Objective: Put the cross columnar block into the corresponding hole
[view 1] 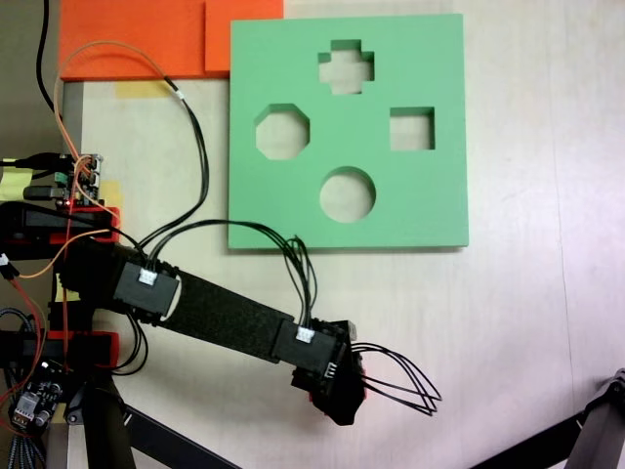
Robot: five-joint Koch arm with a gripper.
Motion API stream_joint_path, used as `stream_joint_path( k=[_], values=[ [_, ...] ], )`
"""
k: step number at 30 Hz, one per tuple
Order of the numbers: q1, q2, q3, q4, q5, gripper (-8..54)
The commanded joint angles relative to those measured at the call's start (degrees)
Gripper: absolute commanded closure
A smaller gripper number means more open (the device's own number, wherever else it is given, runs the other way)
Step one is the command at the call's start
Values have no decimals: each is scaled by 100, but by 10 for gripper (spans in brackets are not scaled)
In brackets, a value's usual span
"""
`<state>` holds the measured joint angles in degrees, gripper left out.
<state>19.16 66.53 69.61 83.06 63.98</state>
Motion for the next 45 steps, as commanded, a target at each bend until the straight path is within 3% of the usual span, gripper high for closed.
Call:
stream_joint_path(
  k=[1, 12, 14, 15, 20, 24, 28, 34, 37, 45],
  values=[
    [18, 18, -237, 123, 88, -69],
    [114, -185, -211, 396, 483, -61],
    [70, -308, -193, 510, 492, 101],
    [79, -378, -193, 642, 519, 152],
    [123, -624, -193, 1028, 624, 214],
    [79, -589, -185, 1248, 782, 221],
    [-53, -334, -211, 1679, 1881, 221],
    [-167, 598, -193, 1986, 1925, 224],
    [-246, 1055, -229, 2145, 1934, 271],
    [-1230, 1846, -457, 2285, 2232, 287]
  ],
)
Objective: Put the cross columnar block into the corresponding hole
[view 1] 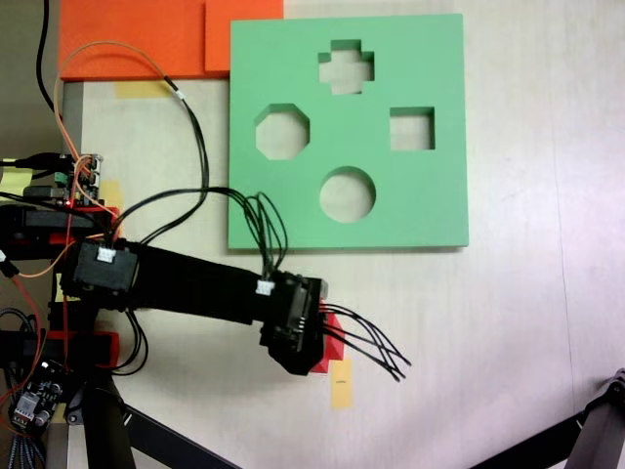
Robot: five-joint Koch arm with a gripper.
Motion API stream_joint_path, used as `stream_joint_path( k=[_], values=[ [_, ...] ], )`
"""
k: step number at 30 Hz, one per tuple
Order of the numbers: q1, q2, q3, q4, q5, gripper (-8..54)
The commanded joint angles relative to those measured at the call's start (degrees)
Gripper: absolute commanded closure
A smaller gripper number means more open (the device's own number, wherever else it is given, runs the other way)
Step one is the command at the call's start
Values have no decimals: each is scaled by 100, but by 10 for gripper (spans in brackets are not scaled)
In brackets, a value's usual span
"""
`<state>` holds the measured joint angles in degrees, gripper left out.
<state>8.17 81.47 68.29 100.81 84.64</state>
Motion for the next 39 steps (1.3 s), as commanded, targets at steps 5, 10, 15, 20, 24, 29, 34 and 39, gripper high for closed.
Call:
stream_joint_path(
  k=[5, 10, 15, 20, 24, 29, 34, 39],
  values=[
    [-1854, 35, -1151, 404, 1380, 287],
    [-3190, -668, -2408, 132, 2153, 287],
    [-4104, -1301, -3085, -79, 3041, 287],
    [-4649, -1547, -3085, -457, 3533, 288],
    [-5027, -1740, -3085, -844, 4157, 344],
    [-5396, -1837, -3085, -1661, 4667, 344],
    [-5607, -1986, -3094, -2188, 5089, 344],
    [-5792, -2153, -3094, -2602, 5265, 344]
  ],
)
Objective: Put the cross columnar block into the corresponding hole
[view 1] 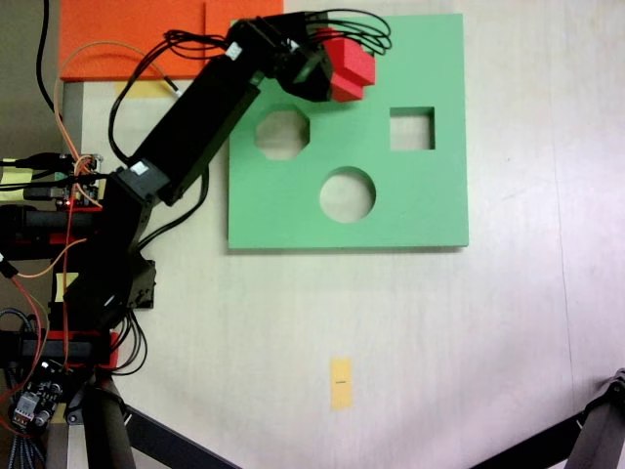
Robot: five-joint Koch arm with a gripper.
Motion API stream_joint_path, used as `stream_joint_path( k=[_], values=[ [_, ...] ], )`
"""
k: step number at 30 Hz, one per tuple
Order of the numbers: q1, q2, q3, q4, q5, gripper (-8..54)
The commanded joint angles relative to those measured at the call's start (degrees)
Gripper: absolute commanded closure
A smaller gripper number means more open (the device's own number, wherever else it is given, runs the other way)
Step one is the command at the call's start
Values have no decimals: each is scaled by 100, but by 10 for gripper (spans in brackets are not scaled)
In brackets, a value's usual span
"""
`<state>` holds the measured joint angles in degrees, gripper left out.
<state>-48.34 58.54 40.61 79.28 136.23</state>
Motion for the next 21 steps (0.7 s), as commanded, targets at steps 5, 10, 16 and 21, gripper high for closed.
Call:
stream_joint_path(
  k=[5, 10, 16, 21],
  values=[
    [-202, -26, -413, -483, 114, 344],
    [-237, -149, -457, -483, 114, 342],
    [-299, -185, -466, -483, 114, 342],
    [-369, -264, -475, -571, 132, 342]
  ],
)
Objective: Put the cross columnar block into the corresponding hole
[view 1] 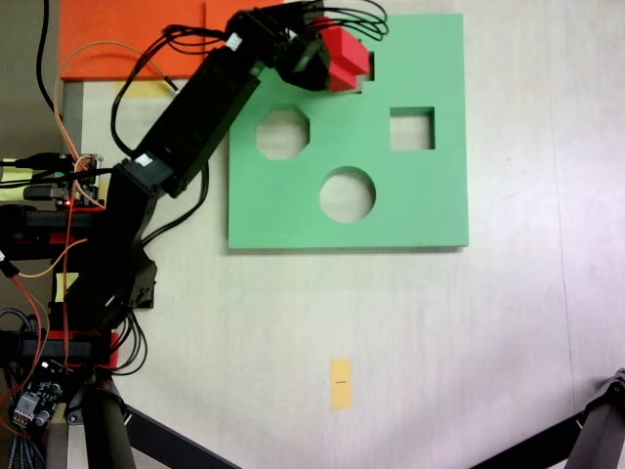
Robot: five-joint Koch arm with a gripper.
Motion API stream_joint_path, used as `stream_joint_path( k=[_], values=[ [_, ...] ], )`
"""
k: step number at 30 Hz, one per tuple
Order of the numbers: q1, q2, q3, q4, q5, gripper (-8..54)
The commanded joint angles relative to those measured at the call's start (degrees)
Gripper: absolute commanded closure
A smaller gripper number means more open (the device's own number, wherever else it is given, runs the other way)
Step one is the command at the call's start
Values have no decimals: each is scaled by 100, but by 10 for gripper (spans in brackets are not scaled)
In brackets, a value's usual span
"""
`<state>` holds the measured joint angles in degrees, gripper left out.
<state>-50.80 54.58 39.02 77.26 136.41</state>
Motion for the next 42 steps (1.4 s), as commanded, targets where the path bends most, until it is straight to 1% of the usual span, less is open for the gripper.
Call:
stream_joint_path(
  k=[1, 9, 22, 23, 24, 26, 27, 28, 30, 35, 38, 40, 42],
  values=[
    [-123, 105, -316, -369, 123, 341],
    [-114, -237, -325, -369, 132, 338],
    [149, -721, -870, -431, 123, 334],
    [176, -809, -958, -439, 114, 313],
    [193, -896, -1081, -448, 88, 276],
    [202, -1099, -1389, -448, -18, 161],
    [202, -1107, -1389, -448, -18, 71],
    [193, -1107, -1389, -457, -18, 18],
    [202, -1107, -1389, -422, -35, -68],
    [220, -1072, -1397, -202, -193, -68],
    [185, -844, -1389, 26, -272, -68],
    [185, -483, -1397, 308, -563, -67],
    [229, 53, -1397, 606, -1318, -65]
  ],
)
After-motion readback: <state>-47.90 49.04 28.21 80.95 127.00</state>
